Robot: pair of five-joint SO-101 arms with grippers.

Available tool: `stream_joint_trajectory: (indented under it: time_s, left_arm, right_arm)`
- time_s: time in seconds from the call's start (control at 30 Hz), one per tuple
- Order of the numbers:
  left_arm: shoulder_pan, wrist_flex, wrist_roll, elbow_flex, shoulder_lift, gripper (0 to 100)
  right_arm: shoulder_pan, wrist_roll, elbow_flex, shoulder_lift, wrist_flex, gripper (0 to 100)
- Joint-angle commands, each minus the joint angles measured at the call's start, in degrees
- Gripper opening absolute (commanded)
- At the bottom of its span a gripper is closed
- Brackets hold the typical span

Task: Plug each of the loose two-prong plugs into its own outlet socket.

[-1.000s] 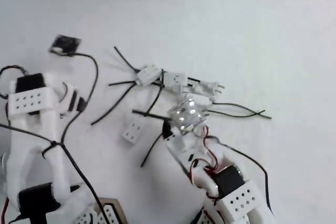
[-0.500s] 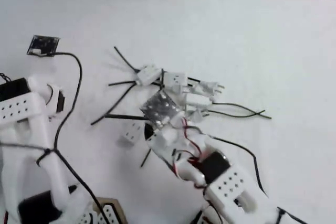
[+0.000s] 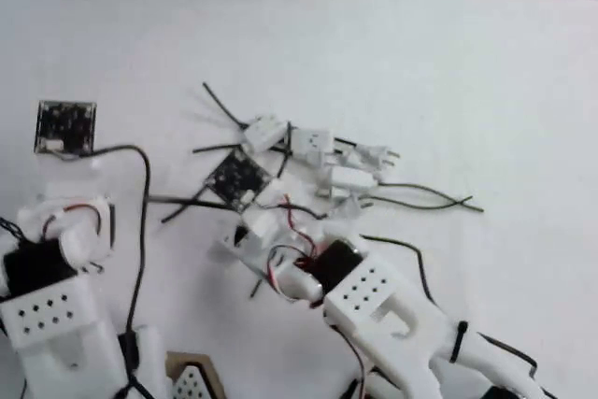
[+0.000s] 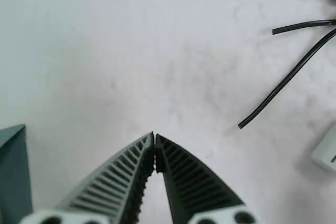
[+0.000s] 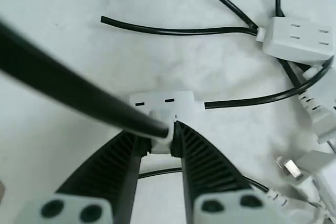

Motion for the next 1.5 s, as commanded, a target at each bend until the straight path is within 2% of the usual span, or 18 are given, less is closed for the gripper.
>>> stream_joint_trajectory:
  time_s: [0.0, 0.17, 0.47, 1.47]
  left_arm:
    - [-0.6, -11.8, 4.7, 14.9, -7.5, 2]
    - [-0.6, -20.8, 6.7, 26.0, -13.3, 2]
    - [-0.6, -20.4, 6.9, 29.1, -19.6, 2]
    - [-0.6, -20.4, 6.9, 29.6, -19.9, 2]
  right_arm:
    - [-1.8, 2.7, -3.0, 2.2, -2.4, 1.8]
    - [-2.2, 6.9, -3.1, 6.9, -5.5, 1.8]
    - [-2.4, 6.9, -8.4, 13.8, -5.3, 1.8]
    - [-4.4, 3.2, -7.9, 19.0, -7.3, 1.8]
